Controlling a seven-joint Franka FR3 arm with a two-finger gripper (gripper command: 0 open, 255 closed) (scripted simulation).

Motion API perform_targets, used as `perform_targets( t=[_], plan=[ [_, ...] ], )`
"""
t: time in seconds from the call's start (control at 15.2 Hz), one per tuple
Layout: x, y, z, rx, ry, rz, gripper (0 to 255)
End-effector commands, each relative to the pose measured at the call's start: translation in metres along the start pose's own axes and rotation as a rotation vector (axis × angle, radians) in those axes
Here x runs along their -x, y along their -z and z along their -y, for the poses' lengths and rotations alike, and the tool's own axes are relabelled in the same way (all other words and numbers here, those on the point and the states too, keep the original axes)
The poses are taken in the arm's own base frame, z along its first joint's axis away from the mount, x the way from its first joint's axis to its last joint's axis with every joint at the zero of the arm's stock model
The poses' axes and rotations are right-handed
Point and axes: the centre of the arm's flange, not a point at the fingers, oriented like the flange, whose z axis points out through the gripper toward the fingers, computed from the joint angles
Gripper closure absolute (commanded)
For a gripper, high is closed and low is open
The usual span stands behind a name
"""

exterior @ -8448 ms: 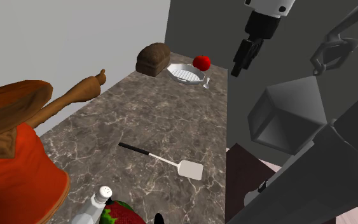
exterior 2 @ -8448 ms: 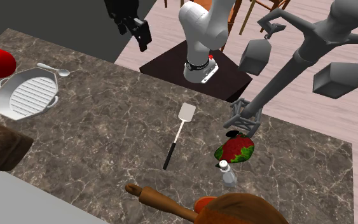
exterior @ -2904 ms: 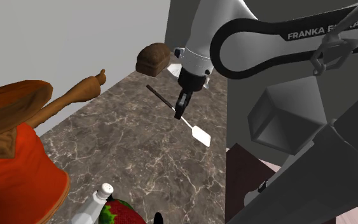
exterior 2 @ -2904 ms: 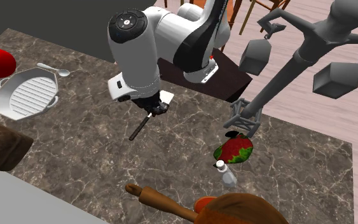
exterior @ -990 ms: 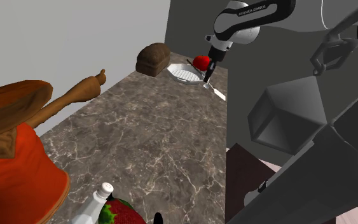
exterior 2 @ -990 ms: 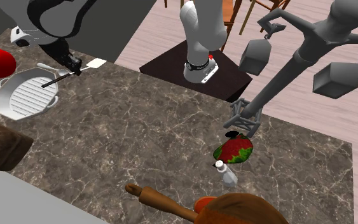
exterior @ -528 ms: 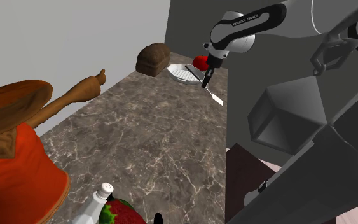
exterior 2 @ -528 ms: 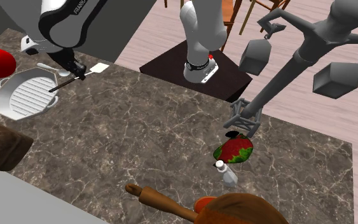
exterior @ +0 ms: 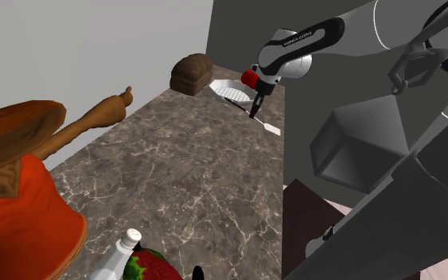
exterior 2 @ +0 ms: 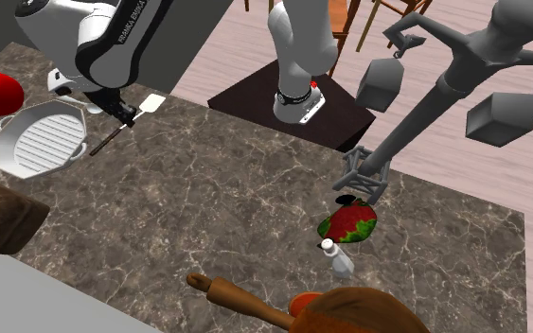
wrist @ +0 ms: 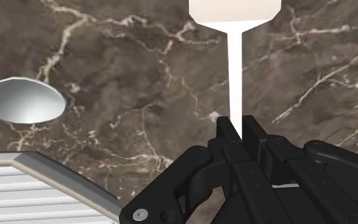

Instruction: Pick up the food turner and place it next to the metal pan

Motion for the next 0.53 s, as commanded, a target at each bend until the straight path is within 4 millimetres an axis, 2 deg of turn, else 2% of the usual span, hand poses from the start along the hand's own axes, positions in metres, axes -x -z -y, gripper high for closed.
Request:
perform_targets(
  t=[0.0, 0.13, 0.46],
  plan=[
    [0.0016, -0.0101, -0.0006, 0.000, 0.000, 0.000, 255],
    [0.0021, -0.0181, -0.0006, 0.000, 0.000, 0.000, 255],
    [0.0021, -0.0181, -0.0006, 0.000, 0.000, 0.000, 255]
  ],
)
